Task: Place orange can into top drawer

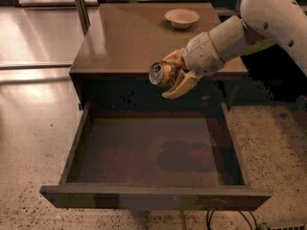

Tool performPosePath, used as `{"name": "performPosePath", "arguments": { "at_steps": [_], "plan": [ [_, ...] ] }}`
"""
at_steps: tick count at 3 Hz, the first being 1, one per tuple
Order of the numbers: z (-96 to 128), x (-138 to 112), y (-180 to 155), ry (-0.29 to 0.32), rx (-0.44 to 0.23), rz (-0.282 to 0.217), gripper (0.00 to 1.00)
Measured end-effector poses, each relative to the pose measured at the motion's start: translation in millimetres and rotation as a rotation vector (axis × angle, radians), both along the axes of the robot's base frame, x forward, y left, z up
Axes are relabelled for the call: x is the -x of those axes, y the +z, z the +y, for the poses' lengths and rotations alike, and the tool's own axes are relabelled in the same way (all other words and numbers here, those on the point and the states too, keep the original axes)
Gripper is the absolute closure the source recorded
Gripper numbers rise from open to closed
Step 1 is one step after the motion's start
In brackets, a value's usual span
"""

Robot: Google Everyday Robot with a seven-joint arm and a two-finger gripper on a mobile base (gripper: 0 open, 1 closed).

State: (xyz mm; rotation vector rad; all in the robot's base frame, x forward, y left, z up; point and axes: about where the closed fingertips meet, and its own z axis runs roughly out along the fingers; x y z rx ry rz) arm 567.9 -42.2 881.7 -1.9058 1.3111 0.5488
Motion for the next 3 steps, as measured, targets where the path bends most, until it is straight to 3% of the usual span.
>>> {"name": "performPosePath", "arguments": {
  "at_steps": [1, 2, 3],
  "plan": [
    [2.1, 0.2, -1.7, 0.004, 0.001, 0.004, 1.00],
    [7.9, 5.4, -30.1, 0.007, -0.015, 0.040, 1.00],
    [12.6, 10.6, -80.7, -0.016, -0.027, 0.088, 1.00]
  ]
}}
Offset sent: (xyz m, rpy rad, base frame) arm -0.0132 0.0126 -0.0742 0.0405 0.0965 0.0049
